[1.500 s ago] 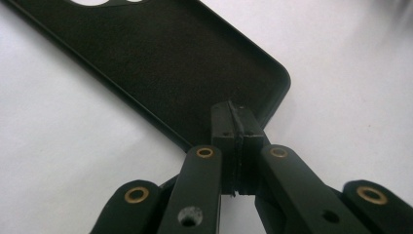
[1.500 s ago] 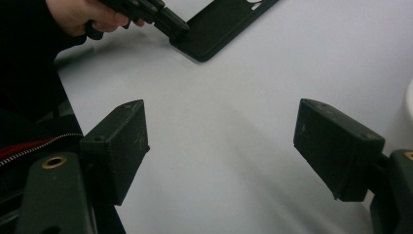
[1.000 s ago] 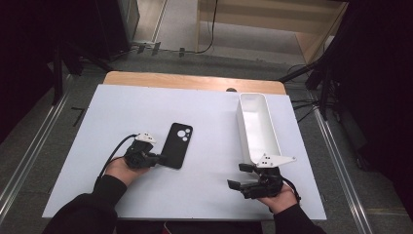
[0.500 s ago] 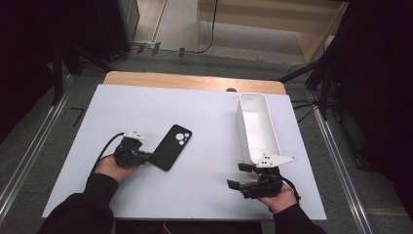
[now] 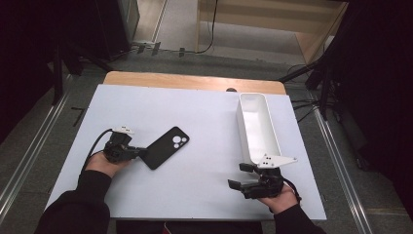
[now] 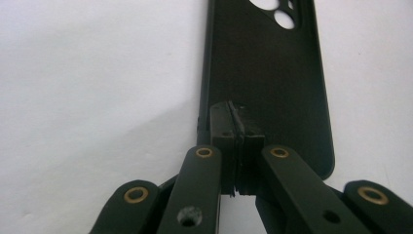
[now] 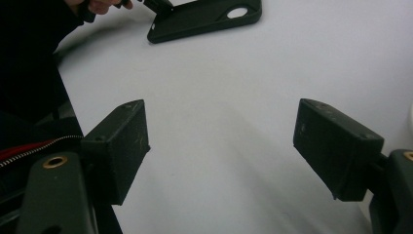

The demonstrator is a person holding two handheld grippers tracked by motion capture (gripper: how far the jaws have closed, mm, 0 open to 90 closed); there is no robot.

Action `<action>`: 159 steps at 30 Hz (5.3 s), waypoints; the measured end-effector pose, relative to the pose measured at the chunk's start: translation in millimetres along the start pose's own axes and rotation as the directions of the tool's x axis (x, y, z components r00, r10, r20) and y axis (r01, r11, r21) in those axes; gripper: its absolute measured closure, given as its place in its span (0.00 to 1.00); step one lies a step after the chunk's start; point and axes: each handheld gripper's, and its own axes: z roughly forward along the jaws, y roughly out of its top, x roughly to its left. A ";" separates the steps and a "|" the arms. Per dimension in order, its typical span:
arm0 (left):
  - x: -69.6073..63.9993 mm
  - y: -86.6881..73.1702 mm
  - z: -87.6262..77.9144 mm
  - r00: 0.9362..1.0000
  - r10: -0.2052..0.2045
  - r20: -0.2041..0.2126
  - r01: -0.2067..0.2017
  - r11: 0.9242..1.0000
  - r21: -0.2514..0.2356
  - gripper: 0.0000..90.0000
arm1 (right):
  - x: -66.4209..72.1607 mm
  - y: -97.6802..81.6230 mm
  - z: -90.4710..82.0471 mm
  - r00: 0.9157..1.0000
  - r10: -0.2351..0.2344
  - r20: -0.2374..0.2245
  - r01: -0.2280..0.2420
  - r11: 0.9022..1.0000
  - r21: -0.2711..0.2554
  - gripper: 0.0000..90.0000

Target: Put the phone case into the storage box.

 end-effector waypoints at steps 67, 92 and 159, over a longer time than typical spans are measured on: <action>-56.6 -28.2 -41.9 0.967 0.153 0.205 -0.121 0.980 -0.161 0.24 | -2.7 -2.9 -4.0 1.000 0.011 0.005 -0.011 1.000 -0.023 0.21; -45.1 -16.7 -35.6 0.974 0.144 0.174 -0.117 0.980 -0.159 0.24 | -2.1 -2.5 -2.4 1.000 0.007 -0.003 -0.007 1.000 -0.014 0.21; -29.9 52.4 5.8 0.983 0.171 0.067 -0.159 0.974 -0.164 0.00 | -2.9 -3.2 -2.5 1.000 0.016 0.004 -0.016 1.000 -0.007 0.21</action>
